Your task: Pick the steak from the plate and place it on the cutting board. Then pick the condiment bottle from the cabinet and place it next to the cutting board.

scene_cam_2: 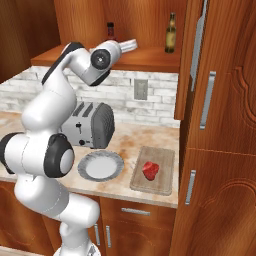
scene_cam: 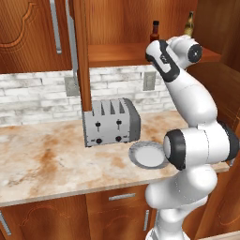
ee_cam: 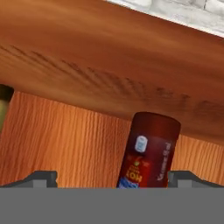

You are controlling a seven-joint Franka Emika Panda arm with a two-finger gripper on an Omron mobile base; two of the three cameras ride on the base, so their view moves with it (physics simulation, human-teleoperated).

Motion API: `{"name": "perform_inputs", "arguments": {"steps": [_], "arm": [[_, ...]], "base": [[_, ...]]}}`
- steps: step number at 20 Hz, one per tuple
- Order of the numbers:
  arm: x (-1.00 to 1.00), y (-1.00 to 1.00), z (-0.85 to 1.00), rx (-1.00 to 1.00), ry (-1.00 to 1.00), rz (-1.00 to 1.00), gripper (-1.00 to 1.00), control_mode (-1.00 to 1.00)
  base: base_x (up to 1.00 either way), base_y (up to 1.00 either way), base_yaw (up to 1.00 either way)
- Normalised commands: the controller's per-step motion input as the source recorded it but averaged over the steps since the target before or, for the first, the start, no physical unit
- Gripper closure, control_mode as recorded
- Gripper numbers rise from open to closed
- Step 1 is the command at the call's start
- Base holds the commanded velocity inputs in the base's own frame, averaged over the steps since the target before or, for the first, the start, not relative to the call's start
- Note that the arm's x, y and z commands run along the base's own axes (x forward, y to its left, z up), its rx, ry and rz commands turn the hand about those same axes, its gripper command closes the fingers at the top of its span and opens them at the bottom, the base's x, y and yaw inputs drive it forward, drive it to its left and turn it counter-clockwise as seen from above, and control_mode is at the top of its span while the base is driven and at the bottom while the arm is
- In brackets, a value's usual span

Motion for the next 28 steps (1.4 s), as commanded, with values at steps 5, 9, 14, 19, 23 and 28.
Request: {"name": "perform_inputs", "arguments": {"steps": [5, 9, 14, 19, 23, 28], "arm": [[0.00, 0.29, 0.00, 0.18, 0.19, -0.01, -1.00, -1.00], [0.00, 0.41, 0.00, 0.18, 0.17, 0.00, -1.00, -1.00], [0.00, 0.44, 0.05, 0.19, 0.10, 0.00, -1.00, -1.00], [0.00, 0.51, 0.29, 0.20, 0.02, 0.00, -1.00, -1.00], [0.00, 0.46, 0.56, 0.19, 0.00, 0.00, -1.00, -1.00], [0.00, 0.22, 0.42, 0.12, 0.00, -0.02, -1.00, -1.00]], "base": [[0.00, 0.00, 0.00], [0.00, 0.00, 0.00], [0.00, 0.00, 0.00], [0.00, 0.00, 0.00], [0.00, 0.00, 0.00], [0.00, 0.00, 0.00]]}}
